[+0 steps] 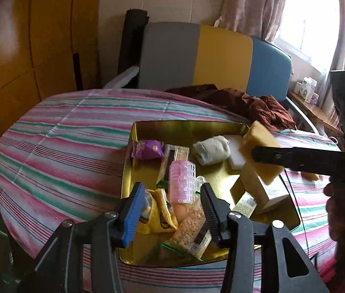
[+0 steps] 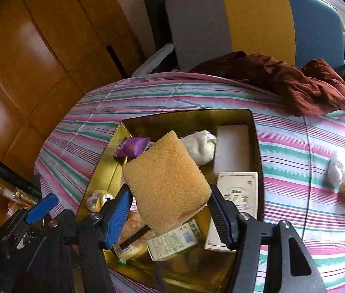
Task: Organize objects
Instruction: 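Carry white box and yellow sponge to the gold tray and release both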
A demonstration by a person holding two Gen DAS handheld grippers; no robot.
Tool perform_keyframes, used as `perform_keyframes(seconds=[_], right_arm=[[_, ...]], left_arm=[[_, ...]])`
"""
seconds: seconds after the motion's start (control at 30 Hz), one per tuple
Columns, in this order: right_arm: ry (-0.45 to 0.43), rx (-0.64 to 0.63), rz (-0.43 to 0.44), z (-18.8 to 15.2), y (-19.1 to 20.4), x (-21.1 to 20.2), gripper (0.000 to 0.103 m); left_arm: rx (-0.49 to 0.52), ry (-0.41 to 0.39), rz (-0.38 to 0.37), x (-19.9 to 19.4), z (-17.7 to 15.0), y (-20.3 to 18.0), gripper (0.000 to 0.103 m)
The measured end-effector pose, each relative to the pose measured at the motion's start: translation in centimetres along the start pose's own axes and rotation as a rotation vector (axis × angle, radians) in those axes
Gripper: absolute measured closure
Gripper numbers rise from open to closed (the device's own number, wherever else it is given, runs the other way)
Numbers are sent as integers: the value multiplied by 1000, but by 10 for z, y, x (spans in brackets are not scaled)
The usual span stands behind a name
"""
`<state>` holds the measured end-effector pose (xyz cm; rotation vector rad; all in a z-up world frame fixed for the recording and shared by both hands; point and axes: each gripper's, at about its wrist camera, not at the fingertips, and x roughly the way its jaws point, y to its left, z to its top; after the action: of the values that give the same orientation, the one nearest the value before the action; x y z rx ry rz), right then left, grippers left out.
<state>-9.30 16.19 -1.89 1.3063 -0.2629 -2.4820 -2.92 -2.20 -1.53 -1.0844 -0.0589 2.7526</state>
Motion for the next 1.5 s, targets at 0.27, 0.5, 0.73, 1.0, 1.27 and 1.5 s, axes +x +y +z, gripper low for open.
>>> perform_keyframes(seconds=[0.27,0.5,0.73,1.0,1.27,1.5], right_arm=[[-18,-36,-1,-6,12,1,31],[-37,-40,-32,-16,9,-10,31],[-87,-60,-114,-29,3,-28,31],[-112,-44,-159,-39,-9,-38,31],[-114,-1,-173,-45,-30,-44,31],[-116,44,-202,-49,-53,-52,31]], left_arm=[[-28,-23,16,-8,0,5,30],[-6,-32,24,-11,-2,0,21],[36,-32,62,-10,-6,-10,18],[67,-45,85,-12,-8,-19,13],[96,-37,64,-12,-9,-32,11],[132,-33,46,-12,-9,-46,10]])
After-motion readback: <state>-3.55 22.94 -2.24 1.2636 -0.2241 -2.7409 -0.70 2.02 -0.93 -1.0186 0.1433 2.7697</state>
